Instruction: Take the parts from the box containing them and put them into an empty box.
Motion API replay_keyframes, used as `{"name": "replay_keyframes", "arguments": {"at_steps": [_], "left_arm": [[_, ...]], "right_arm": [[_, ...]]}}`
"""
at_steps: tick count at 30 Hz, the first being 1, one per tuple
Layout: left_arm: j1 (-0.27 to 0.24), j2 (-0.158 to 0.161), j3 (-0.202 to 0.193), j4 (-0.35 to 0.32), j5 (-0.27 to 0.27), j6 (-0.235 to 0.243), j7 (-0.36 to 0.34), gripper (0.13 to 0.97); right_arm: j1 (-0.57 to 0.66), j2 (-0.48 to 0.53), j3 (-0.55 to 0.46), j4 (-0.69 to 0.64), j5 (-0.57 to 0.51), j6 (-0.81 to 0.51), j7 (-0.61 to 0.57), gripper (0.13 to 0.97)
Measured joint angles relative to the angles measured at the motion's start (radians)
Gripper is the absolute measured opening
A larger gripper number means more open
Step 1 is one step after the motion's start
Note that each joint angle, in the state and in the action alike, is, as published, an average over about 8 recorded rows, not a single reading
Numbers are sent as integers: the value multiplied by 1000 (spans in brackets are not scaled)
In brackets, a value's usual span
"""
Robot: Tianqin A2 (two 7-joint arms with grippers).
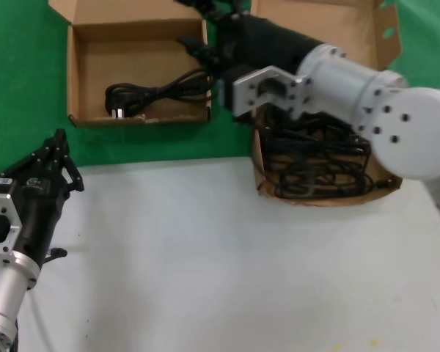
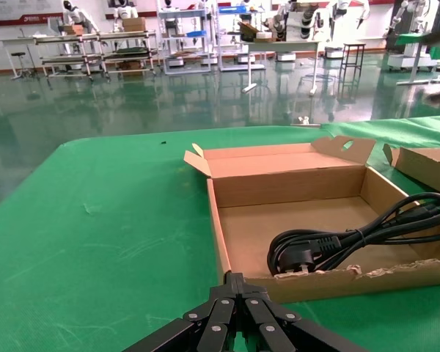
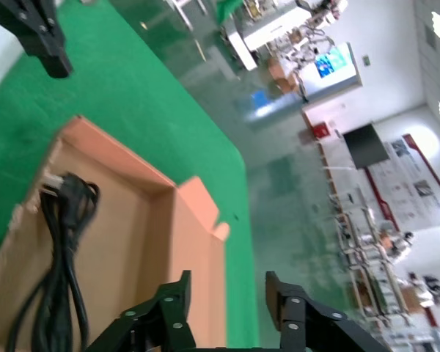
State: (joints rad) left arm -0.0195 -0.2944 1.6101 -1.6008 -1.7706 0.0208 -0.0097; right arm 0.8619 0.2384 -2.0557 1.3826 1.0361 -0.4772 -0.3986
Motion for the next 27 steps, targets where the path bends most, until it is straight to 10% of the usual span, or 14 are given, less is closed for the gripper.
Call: {"name": "replay_keyframes", "arguments": {"at_steps": [12,27], "left_arm": [[0,0,0,0,0,0,0,145],[2,-1,-1,0,-3,-2,1,195]], "right_arm": [[-163,93,172,277,-104,-24,143,521],[-267,101,213,288,-3,49,178,818]]}}
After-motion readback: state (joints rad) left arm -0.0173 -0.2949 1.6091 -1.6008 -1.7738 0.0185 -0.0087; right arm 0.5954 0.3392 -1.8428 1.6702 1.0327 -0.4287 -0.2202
